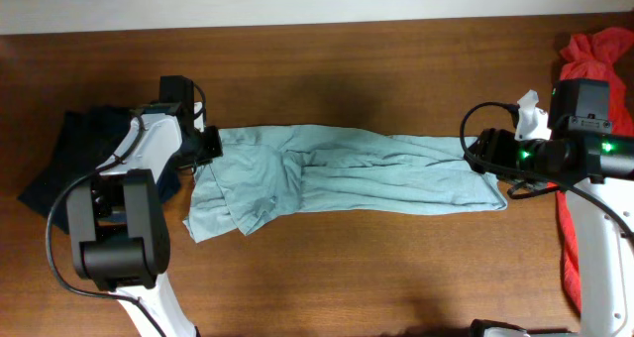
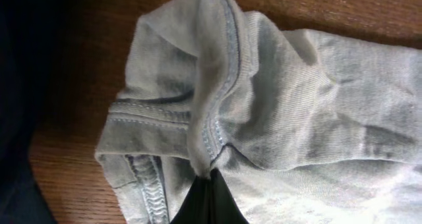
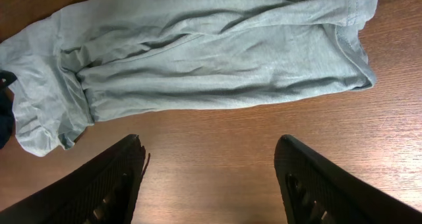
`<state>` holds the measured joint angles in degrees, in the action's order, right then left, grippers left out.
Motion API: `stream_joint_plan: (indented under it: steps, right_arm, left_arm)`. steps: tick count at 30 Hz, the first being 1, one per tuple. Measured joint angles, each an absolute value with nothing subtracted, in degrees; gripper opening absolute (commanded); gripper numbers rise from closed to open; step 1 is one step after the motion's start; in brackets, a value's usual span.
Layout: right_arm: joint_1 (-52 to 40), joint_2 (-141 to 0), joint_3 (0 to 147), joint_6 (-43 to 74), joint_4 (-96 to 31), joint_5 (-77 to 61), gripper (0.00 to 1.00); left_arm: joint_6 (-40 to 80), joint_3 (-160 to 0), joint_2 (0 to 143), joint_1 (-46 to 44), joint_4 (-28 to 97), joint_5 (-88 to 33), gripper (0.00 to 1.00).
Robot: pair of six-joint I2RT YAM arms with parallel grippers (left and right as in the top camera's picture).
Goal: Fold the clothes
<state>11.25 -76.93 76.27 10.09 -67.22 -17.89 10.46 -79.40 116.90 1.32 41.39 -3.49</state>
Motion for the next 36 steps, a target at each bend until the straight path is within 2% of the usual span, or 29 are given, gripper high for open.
stream_joint_plan:
  steps: [11,23,26,30,33,36]
  right_arm:
    - [11.25,-76.93,76.27,10.07,-66.48,-17.89,0.66]
    - [11.25,-76.93,76.27,10.07,-66.37,-17.89,0.66]
    - [11.25,-76.93,76.27,10.04,-66.37,-17.89,0.66]
    - [11.25,-76.93,76.27,10.11,-66.3,-17.87,0.69]
    - [11.25,-76.93,76.27,10.02,-66.26,-17.19,0.7]
    - [11.25,-77.12,76.27,10.09,-65.87,-15.9,0.7]
  left_arm:
    - [10.35,-80.97,113.03,3.75,40.75,-6.24,0.0]
    - [10.33,-81.23,112.6,3.88,34.81,-6.39,0.01]
    - [10.33,-81.23,112.6,3.9,34.89,-5.78,0.09]
    - [10.26,-81.23,112.6,3.9,35.57,-5.5,0.31]
    - [10.11,-81.23,112.6,3.9,36.45,-5.32,0.33]
    - [10.13,-81.23,112.6,3.9,37.39,-5.39,0.27]
